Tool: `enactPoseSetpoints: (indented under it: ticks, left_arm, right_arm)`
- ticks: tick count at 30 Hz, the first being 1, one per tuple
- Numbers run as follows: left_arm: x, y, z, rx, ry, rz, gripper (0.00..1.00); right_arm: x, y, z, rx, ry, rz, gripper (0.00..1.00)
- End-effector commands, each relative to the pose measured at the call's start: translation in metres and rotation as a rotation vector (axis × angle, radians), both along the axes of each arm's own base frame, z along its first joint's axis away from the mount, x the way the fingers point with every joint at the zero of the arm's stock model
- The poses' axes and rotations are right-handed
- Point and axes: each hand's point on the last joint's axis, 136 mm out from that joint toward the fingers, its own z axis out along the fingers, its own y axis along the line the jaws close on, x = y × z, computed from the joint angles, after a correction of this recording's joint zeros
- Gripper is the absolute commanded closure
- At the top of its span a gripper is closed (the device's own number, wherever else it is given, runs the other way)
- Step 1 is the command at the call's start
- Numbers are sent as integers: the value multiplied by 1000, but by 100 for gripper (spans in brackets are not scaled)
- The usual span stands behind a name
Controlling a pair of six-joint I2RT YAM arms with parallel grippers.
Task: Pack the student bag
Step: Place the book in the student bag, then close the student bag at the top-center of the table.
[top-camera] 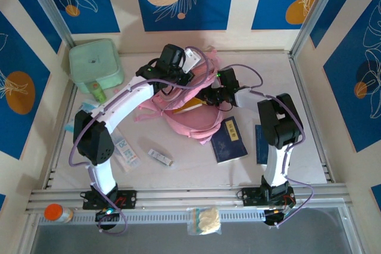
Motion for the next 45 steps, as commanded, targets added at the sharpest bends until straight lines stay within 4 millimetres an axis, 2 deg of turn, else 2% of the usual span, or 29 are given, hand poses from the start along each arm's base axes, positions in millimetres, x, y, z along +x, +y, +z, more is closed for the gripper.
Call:
enactPoseSetpoints:
  ticks: [1,5,8,11,15,17,20,23,26,29,32,34,37,40,45]
  left_arm:
    - [3,-6,72,-168,-170,-19,100]
    - [9,0,64,-130,-145,5,100]
    - [8,4,61,-120,-148,17,100]
    - [6,4,57,-123,-151,11,100]
    - [5,2,53,-115,-136,-2,100]
    - [5,2,53,-117,-136,-3,100]
    - [5,1,52,-111,-132,-11,100]
    - [3,3,50,-98,-132,-17,100]
    - [1,8,45,-64,-148,-18,100]
    - [1,14,40,-21,-152,-17,100]
    - [4,22,34,24,-153,-13,100]
    - [7,29,32,42,-155,-5,100]
    - [13,40,32,58,-151,7,100]
    - [15,51,26,108,-145,20,100]
    - [5,72,-7,180,-71,77,100]
  right_arm:
    - [3,-9,17,-57,-73,8,58]
    - [-21,-34,6,-136,-24,2,49]
    - [-44,-50,-3,-198,42,-13,47]
    - [-69,-47,-10,-234,70,15,47]
    - [-86,-32,-13,-195,125,27,57]
    - [-88,-20,-18,-203,134,34,68]
    - [-74,-14,-28,-226,131,1,84]
    - [-38,-16,-21,-224,56,-75,94]
    - [-2,-25,-9,-235,-22,-164,97]
    - [25,-30,2,-226,-61,-205,100]
    - [32,-27,5,-222,-78,-200,100]
    - [23,-15,9,-188,-85,-149,100]
    - [-2,-5,21,-150,-111,-80,100]
    - [-31,-8,42,-125,-128,-37,94]
    - [-81,-18,74,-98,-115,43,84]
